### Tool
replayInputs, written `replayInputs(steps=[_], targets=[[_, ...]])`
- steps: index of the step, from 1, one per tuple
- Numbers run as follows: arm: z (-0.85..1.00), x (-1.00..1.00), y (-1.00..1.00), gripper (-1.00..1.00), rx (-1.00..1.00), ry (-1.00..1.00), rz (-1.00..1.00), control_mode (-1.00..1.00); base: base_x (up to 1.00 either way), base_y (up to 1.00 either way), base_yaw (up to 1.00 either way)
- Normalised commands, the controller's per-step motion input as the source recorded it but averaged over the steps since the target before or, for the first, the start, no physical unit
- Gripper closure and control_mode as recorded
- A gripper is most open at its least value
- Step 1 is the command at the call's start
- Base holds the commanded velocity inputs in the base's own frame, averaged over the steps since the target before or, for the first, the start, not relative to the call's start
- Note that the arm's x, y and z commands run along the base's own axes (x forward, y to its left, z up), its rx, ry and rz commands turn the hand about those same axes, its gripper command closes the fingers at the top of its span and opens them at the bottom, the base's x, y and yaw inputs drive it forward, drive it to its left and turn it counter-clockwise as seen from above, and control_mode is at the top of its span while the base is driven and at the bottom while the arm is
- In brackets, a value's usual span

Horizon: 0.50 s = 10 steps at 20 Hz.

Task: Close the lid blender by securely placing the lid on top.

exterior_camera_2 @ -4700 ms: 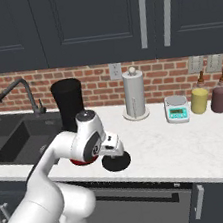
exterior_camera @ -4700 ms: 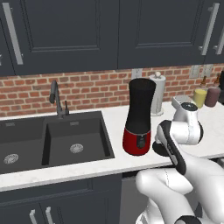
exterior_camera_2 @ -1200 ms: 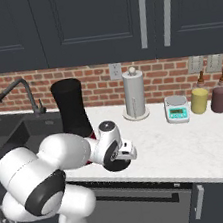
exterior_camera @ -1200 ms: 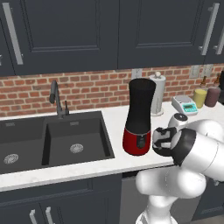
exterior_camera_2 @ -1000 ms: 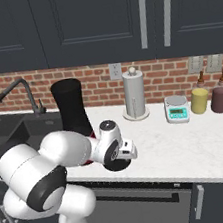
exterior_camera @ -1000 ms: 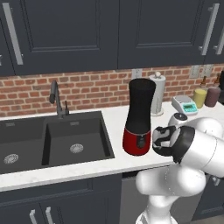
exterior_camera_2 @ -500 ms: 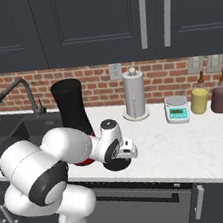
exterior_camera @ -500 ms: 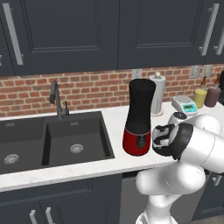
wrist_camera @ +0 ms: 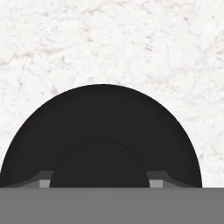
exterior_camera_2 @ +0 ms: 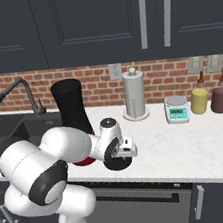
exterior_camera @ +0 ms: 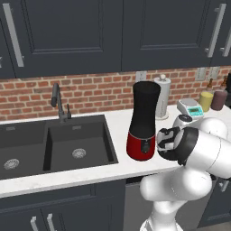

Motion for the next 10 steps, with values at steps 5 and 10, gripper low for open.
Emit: replayInputs(steps=[5, 10], targets=[[0.0, 0.0, 0.0, 1.0, 0.0, 0.0, 0.0, -1.0, 0.0, 0.0, 0.0], [0.09, -0.07, 0.0, 1.0, 0.0, 0.0, 0.0, -1.0, 0.0, 0.0, 0.0]])
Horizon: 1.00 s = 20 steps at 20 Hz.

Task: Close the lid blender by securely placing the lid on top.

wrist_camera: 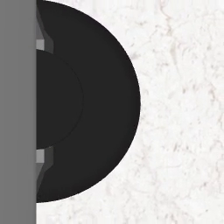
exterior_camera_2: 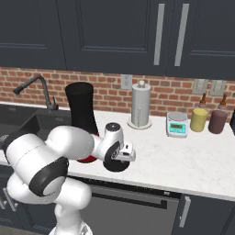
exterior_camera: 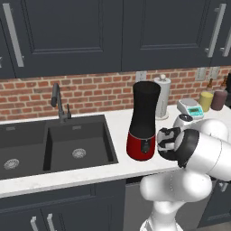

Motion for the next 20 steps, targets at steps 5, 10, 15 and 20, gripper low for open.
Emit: replayInputs(steps=[5, 10, 15, 20], targets=[[0.51, -0.21, 0.0, 1.0, 0.0, -0.01, 0.0, -1.0, 0.0, 0.0, 0.0], [0.65, -0.26, 0.0, 1.0, 0.0, -0.04, 0.0, -1.0, 0.0, 0.0, 0.0], [0.72, -0.33, -0.05, 1.0, 0.0, -0.05, 0.0, -1.0, 0.0, 0.0, 0.0], [0.79, -0.39, -0.09, 1.0, 0.0, -0.09, 0.0, -1.0, 0.0, 0.0, 0.0]])
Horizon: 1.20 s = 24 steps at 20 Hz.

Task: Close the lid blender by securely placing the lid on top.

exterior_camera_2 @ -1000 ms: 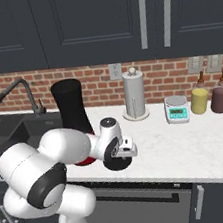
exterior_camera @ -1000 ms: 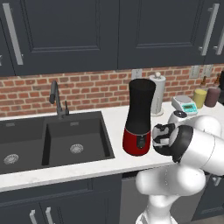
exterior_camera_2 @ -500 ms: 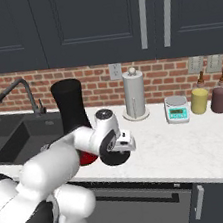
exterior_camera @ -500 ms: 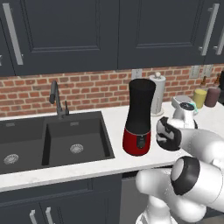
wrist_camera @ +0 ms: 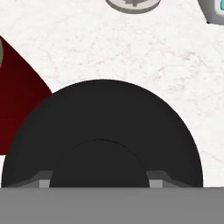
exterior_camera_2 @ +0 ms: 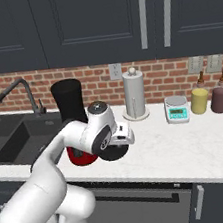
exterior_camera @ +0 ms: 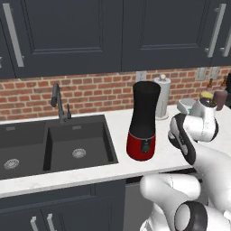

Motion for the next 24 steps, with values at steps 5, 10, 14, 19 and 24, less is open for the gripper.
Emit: replayInputs(steps=[5, 10, 14, 19, 24], targets=[[0.93, -0.34, -0.04, 1.0, 0.03, -0.09, 0.0, -1.0, 0.0, 0.0, 0.0], [1.0, -0.27, 0.0, 1.0, 0.03, -0.07, 0.0, -1.0, 0.0, 0.0, 0.0], [1.0, -0.29, 0.0, 1.0, 0.04, -0.08, 0.0, -1.0, 0.0, 0.0, 0.0], [0.94, -0.2, 0.04, 1.0, 0.03, -0.05, 0.0, -1.0, 0.0, 0.0, 0.0], [0.72, -0.11, 0.18, 1.0, 0.0, 0.0, 0.0, -1.0, 0.0, 0.0, 0.0]])
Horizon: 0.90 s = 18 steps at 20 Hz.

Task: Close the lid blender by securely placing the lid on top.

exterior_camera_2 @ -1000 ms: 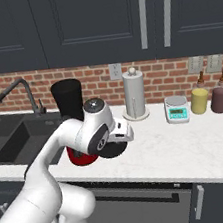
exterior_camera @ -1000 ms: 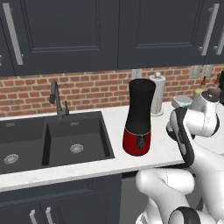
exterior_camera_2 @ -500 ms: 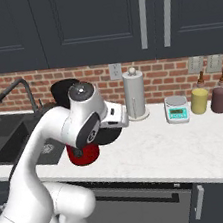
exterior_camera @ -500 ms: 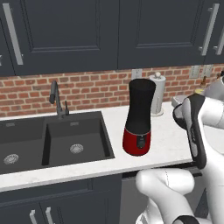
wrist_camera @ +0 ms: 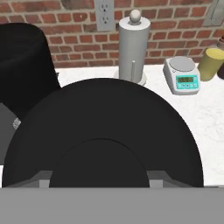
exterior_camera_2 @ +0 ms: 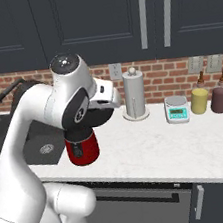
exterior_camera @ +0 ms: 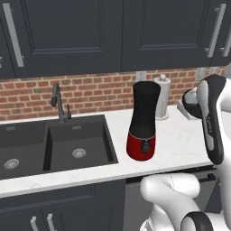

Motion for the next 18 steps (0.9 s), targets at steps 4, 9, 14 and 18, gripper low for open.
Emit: replayInputs(steps=[4, 9, 14, 18], targets=[[0.49, 0.0, 0.34, 1.0, 0.0, 0.0, 0.0, -1.0, 0.0, 0.0, 0.0], [0.33, 0.0, 0.44, 1.0, 0.0, 0.0, 0.0, -1.0, 0.0, 0.0, 0.0], [0.09, 0.01, 0.42, 1.0, 0.0, 0.0, 0.0, -1.0, 0.0, 0.0, 0.0], [0.0, 0.16, 0.27, 1.0, 0.0, 0.01, 0.0, -1.0, 0.0, 0.0, 0.0]])
